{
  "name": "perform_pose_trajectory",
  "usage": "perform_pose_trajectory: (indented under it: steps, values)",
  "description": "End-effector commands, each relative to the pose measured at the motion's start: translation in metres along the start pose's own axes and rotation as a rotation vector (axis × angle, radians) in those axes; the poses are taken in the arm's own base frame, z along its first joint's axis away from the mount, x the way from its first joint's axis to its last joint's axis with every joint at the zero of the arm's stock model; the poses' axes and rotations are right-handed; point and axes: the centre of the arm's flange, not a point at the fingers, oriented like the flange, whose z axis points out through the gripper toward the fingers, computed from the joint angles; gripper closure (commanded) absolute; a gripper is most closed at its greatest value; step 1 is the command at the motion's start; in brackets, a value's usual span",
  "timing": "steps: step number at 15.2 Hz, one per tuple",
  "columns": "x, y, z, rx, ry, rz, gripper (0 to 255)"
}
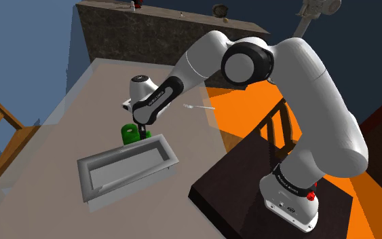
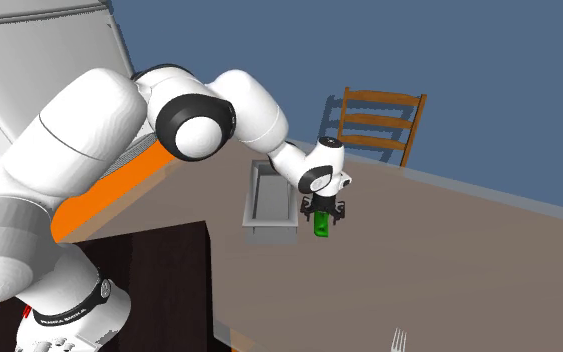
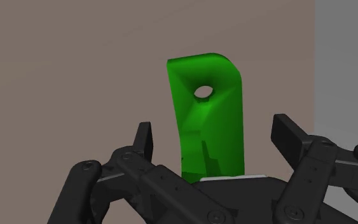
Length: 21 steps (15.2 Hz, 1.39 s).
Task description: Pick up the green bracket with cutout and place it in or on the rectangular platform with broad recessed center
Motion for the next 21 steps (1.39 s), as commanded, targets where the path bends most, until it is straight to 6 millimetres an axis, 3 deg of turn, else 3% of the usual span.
perform_pose_trajectory:
  steps: [1,10,21]
  values:
    - [0.0,0.0,0.0,0.0,0.0,0.0,255]
    - [0.0,0.0,0.0,0.0,0.0,0.0,255]
    - [0.001,0.001,-0.058,0.0,0.0,0.0,255]
